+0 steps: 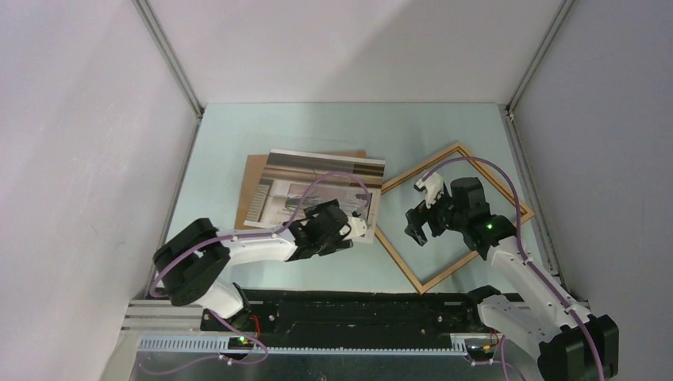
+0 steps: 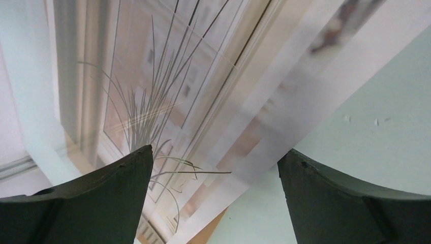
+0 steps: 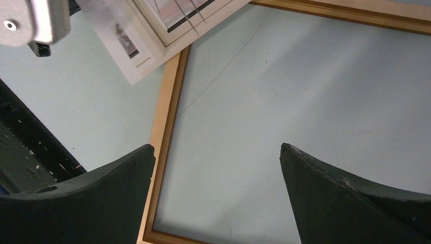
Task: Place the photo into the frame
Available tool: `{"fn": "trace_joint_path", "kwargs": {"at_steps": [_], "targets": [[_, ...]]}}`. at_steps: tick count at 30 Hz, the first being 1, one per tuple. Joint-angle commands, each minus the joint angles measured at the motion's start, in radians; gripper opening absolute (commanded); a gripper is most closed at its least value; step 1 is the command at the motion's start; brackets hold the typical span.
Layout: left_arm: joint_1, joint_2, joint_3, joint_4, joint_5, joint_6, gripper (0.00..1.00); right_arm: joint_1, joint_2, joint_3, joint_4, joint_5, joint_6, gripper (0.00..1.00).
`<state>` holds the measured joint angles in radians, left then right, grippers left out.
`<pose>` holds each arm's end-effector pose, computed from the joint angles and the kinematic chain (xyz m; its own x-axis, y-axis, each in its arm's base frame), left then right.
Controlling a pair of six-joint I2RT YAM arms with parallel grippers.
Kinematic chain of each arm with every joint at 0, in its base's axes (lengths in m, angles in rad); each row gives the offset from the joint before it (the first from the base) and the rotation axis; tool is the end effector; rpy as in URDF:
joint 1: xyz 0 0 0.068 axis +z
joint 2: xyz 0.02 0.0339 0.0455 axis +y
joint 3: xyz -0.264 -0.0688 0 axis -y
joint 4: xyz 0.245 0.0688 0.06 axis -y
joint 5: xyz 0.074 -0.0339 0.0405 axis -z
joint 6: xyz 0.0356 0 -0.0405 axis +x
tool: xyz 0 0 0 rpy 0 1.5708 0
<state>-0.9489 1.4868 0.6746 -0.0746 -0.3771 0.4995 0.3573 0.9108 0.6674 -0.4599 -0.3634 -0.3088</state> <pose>0.1724 -0.2180 0.1570 -0.0993 0.9030 -0.4180 0.7606 0.3397 0.5532 0.1756 0.0791 0.2519 -0.4007 -0.4528 -0.7965 -0.7376 0.6752 -0.0128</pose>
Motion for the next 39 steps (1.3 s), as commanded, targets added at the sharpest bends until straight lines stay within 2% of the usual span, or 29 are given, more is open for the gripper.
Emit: {"fn": "trace_joint_path", "kwargs": {"at_steps": [1,10,17,22,27,31,39], "targets": [[-0.014,0.082,0.032,0.011,-0.106,0.018,0.95,0.005,0.004,-0.008,0.012,0.011,-0.014,0.98],[-0.006,0.186,0.078,0.044,-0.252,0.031,0.91,0.006,0.041,-0.008,0.030,0.029,-0.010,0.98],[0.080,0.214,0.168,-0.008,-0.217,0.010,0.88,0.009,0.050,-0.008,0.045,0.057,-0.007,1.00],[0.158,0.214,0.233,-0.082,-0.154,-0.022,0.90,0.009,0.050,-0.008,0.049,0.067,-0.008,1.00],[0.185,0.205,0.246,-0.108,-0.128,-0.009,0.92,0.009,0.057,-0.008,0.057,0.074,-0.007,1.00],[0.206,0.187,0.233,-0.107,-0.138,0.003,0.87,0.009,0.059,-0.007,0.066,0.074,-0.003,1.00],[0.262,0.190,0.265,-0.103,-0.178,-0.025,0.86,0.054,0.134,0.026,0.091,0.030,0.020,1.00]]}}
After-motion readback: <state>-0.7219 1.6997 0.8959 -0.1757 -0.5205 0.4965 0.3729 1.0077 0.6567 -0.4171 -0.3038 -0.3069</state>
